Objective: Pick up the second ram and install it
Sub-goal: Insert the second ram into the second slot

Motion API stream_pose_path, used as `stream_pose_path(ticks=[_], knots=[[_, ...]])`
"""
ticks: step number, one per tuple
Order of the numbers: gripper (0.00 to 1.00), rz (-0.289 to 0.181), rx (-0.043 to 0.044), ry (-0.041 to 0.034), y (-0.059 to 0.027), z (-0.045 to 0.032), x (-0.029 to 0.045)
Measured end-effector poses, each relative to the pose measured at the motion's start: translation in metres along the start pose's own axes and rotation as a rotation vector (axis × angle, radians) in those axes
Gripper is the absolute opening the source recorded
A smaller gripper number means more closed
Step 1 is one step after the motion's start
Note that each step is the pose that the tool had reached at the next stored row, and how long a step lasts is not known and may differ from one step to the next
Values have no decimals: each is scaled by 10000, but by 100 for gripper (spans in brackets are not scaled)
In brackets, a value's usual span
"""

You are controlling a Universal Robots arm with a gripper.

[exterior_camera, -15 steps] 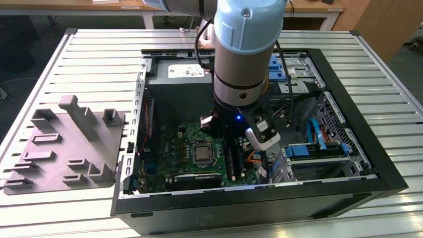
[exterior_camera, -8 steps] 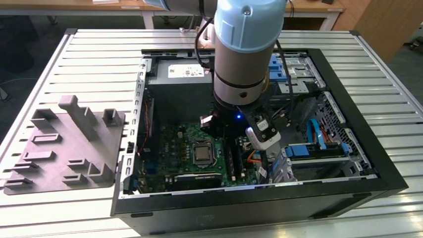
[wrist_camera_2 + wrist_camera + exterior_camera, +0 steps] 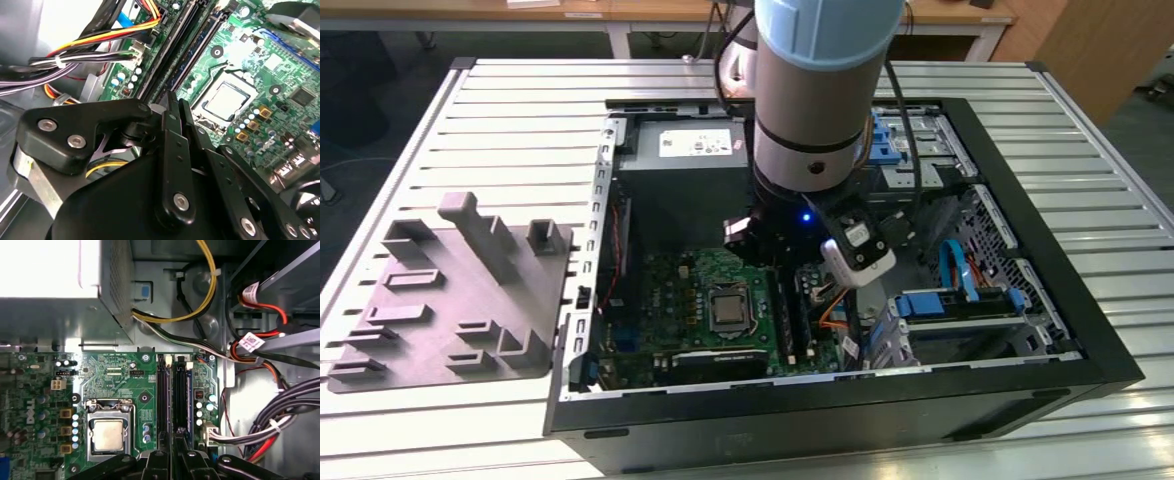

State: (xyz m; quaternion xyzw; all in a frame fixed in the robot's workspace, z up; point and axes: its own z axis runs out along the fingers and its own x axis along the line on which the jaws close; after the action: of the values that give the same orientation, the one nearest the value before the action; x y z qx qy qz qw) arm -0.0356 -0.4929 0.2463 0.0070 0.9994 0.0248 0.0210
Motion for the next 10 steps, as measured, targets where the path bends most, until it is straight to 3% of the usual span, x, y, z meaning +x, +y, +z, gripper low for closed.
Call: stream_pose_path(ticks=[10], knots=[[18, 0, -1, 0, 0, -12, -1]])
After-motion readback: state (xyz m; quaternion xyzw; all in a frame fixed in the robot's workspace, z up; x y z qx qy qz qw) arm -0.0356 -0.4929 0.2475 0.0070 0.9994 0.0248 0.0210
